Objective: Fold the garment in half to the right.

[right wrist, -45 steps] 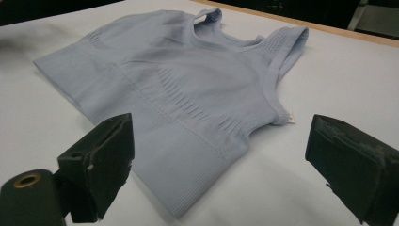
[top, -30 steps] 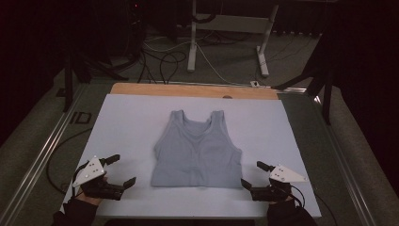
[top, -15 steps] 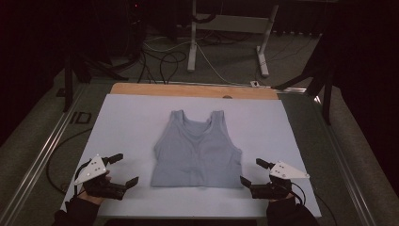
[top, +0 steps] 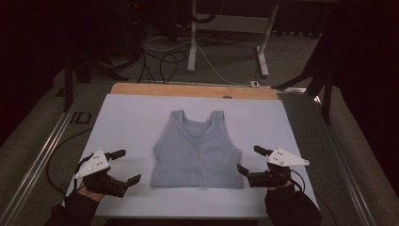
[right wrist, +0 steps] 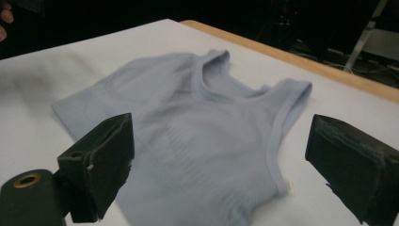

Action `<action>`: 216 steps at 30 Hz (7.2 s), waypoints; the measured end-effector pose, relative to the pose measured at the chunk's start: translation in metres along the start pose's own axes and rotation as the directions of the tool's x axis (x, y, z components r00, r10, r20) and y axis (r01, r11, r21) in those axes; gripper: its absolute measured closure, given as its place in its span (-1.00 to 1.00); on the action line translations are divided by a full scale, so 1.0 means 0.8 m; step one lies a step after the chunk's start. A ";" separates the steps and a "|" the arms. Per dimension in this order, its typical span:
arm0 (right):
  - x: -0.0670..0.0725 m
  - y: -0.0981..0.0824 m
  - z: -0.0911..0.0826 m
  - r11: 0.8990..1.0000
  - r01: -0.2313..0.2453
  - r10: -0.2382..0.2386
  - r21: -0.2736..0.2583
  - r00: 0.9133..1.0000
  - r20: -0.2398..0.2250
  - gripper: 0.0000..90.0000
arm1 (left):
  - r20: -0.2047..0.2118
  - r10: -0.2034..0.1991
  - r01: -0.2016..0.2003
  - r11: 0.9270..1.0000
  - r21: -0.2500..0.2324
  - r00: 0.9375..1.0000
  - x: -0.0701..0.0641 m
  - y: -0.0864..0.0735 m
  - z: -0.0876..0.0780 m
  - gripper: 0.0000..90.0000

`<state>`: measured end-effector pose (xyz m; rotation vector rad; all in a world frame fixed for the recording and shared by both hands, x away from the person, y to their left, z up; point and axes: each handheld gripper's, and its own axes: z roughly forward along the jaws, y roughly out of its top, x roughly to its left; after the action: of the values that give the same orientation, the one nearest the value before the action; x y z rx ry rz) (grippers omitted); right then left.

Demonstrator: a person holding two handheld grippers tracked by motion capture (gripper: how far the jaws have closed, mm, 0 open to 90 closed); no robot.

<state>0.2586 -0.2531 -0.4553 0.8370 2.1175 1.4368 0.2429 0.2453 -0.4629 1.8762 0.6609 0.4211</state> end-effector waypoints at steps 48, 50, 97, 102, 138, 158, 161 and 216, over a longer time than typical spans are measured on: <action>0.038 0.093 0.193 0.995 0.088 -0.095 -0.040 0.973 -0.212 -0.81 | -0.005 -0.214 0.205 0.928 0.310 0.977 -0.025 -0.024 0.096 -1.00; 0.039 0.092 0.199 0.995 0.090 -0.097 -0.039 0.973 -0.210 -0.81 | -0.005 -0.225 0.214 0.918 0.334 0.974 -0.024 -0.028 0.100 -0.97; 0.052 0.088 0.242 0.993 0.119 -0.113 0.009 0.964 -0.240 -0.81 | 0.082 -0.408 0.334 0.832 0.443 0.909 -0.019 -0.037 0.114 0.89; 0.051 0.089 0.248 0.993 0.114 -0.107 0.015 0.965 -0.238 -0.81 | 0.066 -0.366 0.306 0.854 0.420 0.928 -0.024 -0.023 0.106 0.90; 0.017 0.132 0.382 0.992 0.032 -0.013 0.124 0.989 -0.148 -0.81 | 0.094 -0.334 0.290 0.903 0.317 0.938 -0.036 -0.011 0.101 0.91; -0.006 0.096 0.445 0.938 -0.054 0.058 0.342 0.998 0.000 -0.05 | 0.108 -0.344 0.294 0.899 0.325 0.933 -0.039 -0.013 0.102 0.91; -0.007 0.092 0.450 0.931 -0.063 0.062 0.361 0.998 0.015 -0.10 | 0.116 -0.342 0.289 0.900 0.328 0.933 -0.039 -0.014 0.103 0.91; -0.023 0.156 0.402 0.916 0.056 -0.071 0.397 0.997 0.025 0.88 | 0.114 -0.312 0.264 0.912 0.316 0.943 -0.050 0.000 0.101 0.92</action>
<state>0.5119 -0.0187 -0.4539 0.9192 2.4223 0.9592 0.2572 0.1614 -0.4931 2.0250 0.9144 -0.0282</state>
